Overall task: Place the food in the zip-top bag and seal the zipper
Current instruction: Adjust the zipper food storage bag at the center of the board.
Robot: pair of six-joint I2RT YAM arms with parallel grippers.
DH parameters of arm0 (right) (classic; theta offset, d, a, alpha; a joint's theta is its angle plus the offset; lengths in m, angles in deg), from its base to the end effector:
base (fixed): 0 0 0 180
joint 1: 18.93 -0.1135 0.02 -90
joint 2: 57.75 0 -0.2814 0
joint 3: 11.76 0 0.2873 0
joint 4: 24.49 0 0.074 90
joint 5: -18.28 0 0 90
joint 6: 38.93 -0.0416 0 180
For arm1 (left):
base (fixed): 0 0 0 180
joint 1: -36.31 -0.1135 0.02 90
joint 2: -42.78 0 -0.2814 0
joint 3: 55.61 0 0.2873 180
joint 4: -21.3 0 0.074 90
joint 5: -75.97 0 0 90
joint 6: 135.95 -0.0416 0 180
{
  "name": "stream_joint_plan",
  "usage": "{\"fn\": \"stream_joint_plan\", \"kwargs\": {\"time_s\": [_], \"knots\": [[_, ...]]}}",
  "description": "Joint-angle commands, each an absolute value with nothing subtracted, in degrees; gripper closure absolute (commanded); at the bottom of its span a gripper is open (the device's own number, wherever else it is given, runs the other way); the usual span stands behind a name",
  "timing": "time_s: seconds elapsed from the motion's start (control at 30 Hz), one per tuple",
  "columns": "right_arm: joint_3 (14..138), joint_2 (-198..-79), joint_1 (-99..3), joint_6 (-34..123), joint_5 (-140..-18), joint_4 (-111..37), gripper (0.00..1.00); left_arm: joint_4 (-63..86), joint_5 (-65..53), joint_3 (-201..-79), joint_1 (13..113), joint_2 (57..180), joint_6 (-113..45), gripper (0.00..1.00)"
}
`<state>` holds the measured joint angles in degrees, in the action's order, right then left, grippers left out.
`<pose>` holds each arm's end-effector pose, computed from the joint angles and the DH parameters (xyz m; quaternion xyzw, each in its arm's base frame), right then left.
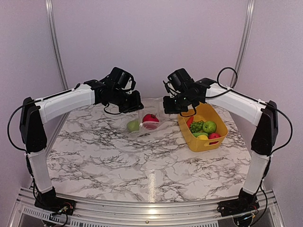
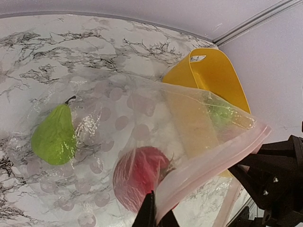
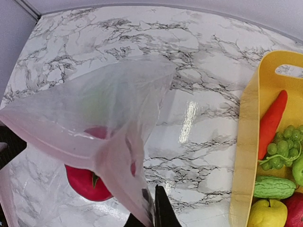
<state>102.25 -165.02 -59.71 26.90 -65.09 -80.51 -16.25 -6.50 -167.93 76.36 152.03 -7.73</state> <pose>0.3546 0.2995 0.3285 -0.1153 0.9290 0.1408 0.3221 0.3751 -0.3225 0.3293 0.0447 0.8824 -0.3384 0.3238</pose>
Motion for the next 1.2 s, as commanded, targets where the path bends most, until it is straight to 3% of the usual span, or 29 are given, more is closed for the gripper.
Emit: {"fn": "stream_joint_plan", "kwargs": {"time_s": [0.0, 0.03, 0.07, 0.17, 0.47, 0.57, 0.8, 0.83, 0.9, 1.0, 1.17], "knots": [[105.65, -166.02, -58.83, 27.10, -70.95, -81.09, 1.00, -16.26, -6.08, -169.28, 76.03, 150.58, -9.56, 0.74], [106.79, -166.03, -58.86, 27.42, -72.67, -80.99, 1.00, -17.15, -6.34, -169.83, 76.03, 150.76, -10.52, 0.65], [108.20, -165.97, -58.84, 27.52, -73.79, -80.85, 1.00, -18.33, -6.69, -170.22, 76.03, 150.81, -11.62, 0.63], [110.48, -165.95, -58.84, 26.95, -75.06, -80.79, 1.00, -21.13, -8.19, -169.33, 76.02, 150.33, -14.63, 0.63], [117.33, -168.06, -58.75, 26.69, -76.04, -83.76, 1.00, -25.03, -7.78, -168.94, 76.18, 149.17, -16.06, 0.80], [122.52, -169.75, -58.75, 26.39, -77.39, -85.71, 1.00, -24.94, -9.46, -171.22, 76.67, 146.67, -17.09, 1.00], [130.52, -171.93, -58.75, 25.57, -81.08, -86.00, 1.00, -25.02, -16.09, -176.11, 76.78, 140.87, -16.05, 1.00], [130.18, -171.72, -58.70, 25.55, -82.22, -85.23, 0.98, -25.33, -16.65, -175.99, 76.67, 141.04, -16.17, 1.00], [129.10, -171.08, -58.53, 25.31, -83.91, -83.66, 0.79, -26.80, -16.67, -175.50, 76.35, 142.01, -16.57, 1.00], [127.51, -169.88, -57.40, 23.72, -87.21, -81.36, 0.61, -28.09, -15.19, -175.42, 76.12, 143.64, -16.04, 1.00], [124.20, -166.35, -54.46, 21.98, -89.93, -78.26, 0.50, -28.28, -15.84, -175.76, 75.88, 144.13, -15.63, 1.00]]}}
